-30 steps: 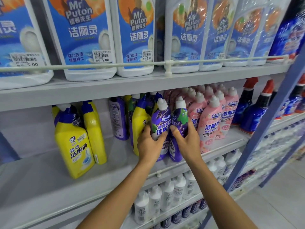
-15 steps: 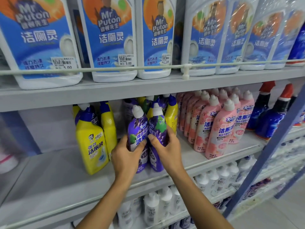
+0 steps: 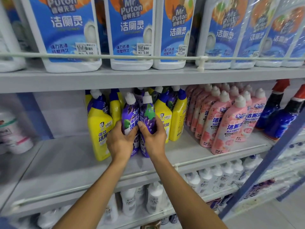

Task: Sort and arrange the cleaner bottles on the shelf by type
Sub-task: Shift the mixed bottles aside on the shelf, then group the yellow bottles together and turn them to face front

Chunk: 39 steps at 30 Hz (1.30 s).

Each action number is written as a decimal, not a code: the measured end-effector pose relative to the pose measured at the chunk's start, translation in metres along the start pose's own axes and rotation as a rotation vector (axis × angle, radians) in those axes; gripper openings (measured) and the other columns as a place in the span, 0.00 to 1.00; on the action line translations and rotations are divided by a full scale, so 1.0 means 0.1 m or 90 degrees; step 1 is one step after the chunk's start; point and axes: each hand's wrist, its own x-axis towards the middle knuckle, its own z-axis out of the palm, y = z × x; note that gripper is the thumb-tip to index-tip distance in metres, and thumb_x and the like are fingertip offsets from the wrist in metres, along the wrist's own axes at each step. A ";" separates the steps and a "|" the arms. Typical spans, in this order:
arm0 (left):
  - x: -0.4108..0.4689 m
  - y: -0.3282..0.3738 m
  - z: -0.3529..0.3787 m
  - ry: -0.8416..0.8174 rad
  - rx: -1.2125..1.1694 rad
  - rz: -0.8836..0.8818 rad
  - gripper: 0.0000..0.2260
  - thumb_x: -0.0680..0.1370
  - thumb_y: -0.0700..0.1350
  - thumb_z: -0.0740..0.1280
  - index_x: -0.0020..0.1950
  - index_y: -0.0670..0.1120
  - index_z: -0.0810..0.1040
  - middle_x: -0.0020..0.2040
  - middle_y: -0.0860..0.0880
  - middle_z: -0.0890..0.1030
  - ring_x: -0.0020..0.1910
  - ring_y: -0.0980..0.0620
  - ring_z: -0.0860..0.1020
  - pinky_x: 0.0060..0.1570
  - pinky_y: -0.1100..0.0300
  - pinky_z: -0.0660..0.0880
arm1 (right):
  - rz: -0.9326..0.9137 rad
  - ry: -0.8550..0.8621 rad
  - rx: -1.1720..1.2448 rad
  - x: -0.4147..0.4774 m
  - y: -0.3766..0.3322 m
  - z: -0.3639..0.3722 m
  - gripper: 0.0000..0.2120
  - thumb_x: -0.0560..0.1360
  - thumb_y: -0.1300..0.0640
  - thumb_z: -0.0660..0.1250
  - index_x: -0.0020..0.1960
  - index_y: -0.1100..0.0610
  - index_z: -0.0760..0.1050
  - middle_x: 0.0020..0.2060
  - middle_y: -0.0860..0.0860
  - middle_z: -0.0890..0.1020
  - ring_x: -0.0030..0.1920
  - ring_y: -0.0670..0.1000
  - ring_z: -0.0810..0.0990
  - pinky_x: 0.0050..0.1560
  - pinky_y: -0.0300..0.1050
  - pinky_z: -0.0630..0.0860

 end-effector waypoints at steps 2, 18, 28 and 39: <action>0.04 -0.03 -0.01 -0.001 0.002 -0.010 0.15 0.73 0.58 0.76 0.51 0.49 0.80 0.43 0.49 0.85 0.42 0.43 0.82 0.42 0.48 0.79 | -0.005 0.009 -0.001 -0.01 0.01 0.09 0.21 0.75 0.52 0.77 0.66 0.52 0.78 0.58 0.49 0.85 0.60 0.53 0.83 0.62 0.58 0.80; 0.16 0.07 0.00 -0.003 0.012 -0.082 0.15 0.74 0.55 0.76 0.50 0.46 0.79 0.47 0.46 0.84 0.45 0.43 0.82 0.43 0.52 0.76 | -0.011 -0.139 -0.072 0.23 0.03 0.04 0.20 0.78 0.51 0.74 0.67 0.54 0.77 0.57 0.48 0.85 0.57 0.45 0.82 0.58 0.37 0.78; -0.04 0.06 -0.08 -0.001 -0.004 -0.152 0.11 0.80 0.53 0.71 0.49 0.45 0.81 0.43 0.47 0.84 0.45 0.44 0.82 0.47 0.49 0.77 | 0.097 -0.298 -0.036 0.45 -0.11 -0.74 0.21 0.82 0.51 0.68 0.73 0.56 0.74 0.64 0.42 0.80 0.64 0.42 0.79 0.71 0.46 0.75; -0.58 0.98 -0.10 -0.047 -0.234 -0.157 0.13 0.83 0.59 0.61 0.49 0.55 0.82 0.47 0.62 0.86 0.51 0.62 0.83 0.58 0.55 0.79 | 0.086 -0.114 0.065 1.37 -0.13 -1.69 0.24 0.80 0.38 0.62 0.71 0.51 0.75 0.65 0.47 0.81 0.65 0.47 0.79 0.54 0.35 0.80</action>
